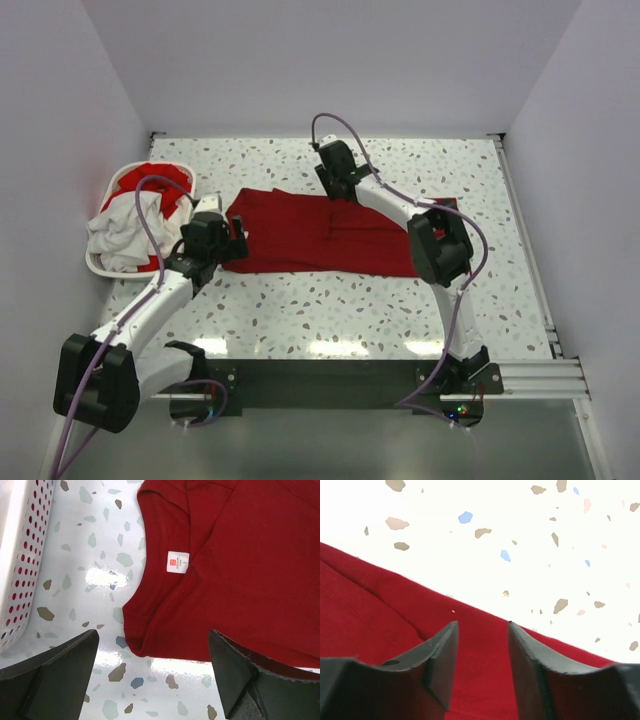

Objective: Fold and stack the t-shirts
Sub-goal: Fold the tshirt

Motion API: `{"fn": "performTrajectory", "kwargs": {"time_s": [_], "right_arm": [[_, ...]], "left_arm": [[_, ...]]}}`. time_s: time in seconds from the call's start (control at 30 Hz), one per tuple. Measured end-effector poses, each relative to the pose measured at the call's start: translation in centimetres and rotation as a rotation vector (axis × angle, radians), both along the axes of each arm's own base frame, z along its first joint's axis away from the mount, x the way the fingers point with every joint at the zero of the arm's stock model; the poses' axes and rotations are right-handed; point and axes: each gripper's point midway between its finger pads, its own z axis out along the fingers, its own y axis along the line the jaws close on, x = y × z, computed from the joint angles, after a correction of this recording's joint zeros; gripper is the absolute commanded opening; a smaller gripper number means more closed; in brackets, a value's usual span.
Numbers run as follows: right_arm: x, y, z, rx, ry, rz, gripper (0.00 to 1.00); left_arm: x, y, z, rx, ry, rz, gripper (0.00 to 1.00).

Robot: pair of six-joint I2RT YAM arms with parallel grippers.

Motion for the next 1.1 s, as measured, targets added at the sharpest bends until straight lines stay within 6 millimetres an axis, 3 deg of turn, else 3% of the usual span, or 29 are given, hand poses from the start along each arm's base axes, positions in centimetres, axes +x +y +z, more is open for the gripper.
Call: {"fn": "performTrajectory", "kwargs": {"time_s": [0.1,0.27,0.37,0.43,0.57,0.67,0.73,0.9,1.1], "right_arm": [[-0.7,-0.3,-0.4,0.009,0.021,-0.003,0.55],[-4.9,-0.7,-0.3,0.052,0.090,0.020,0.56],[-7.6,-2.6,1.0,0.110,0.114,0.001,0.56],[-9.0,-5.2,1.8,0.159,0.130,-0.046,0.56],[-10.0,-12.9,2.7,0.232,0.138,-0.230,0.56],[-11.0,-18.8,2.1,0.258,0.143,-0.394,0.56],[-11.8,-21.5,1.4,0.269,0.155,-0.476,0.56],[-13.3,-26.1,-0.4,0.292,0.196,-0.635,0.54],[-13.6,-30.2,-1.4,0.318,0.203,-0.789,0.52]], "left_arm": [[0.0,-0.1,-0.2,-0.002,0.006,-0.004,0.96],[0.0,-0.2,-0.3,-0.005,0.010,-0.008,0.96],[0.0,-0.2,-0.3,-0.006,0.011,-0.008,0.96],[-0.1,-0.2,-0.4,-0.006,0.014,-0.009,0.95],[-0.1,-0.3,-0.4,-0.010,0.017,-0.013,0.95],[-0.1,-0.4,-0.5,-0.013,0.018,-0.013,0.94],[-0.1,-0.4,-0.5,-0.013,0.019,-0.013,0.95],[-0.1,-0.4,-0.5,-0.013,0.019,-0.013,0.94],[-0.1,-0.4,-0.5,-0.013,0.019,-0.012,0.94]]}}
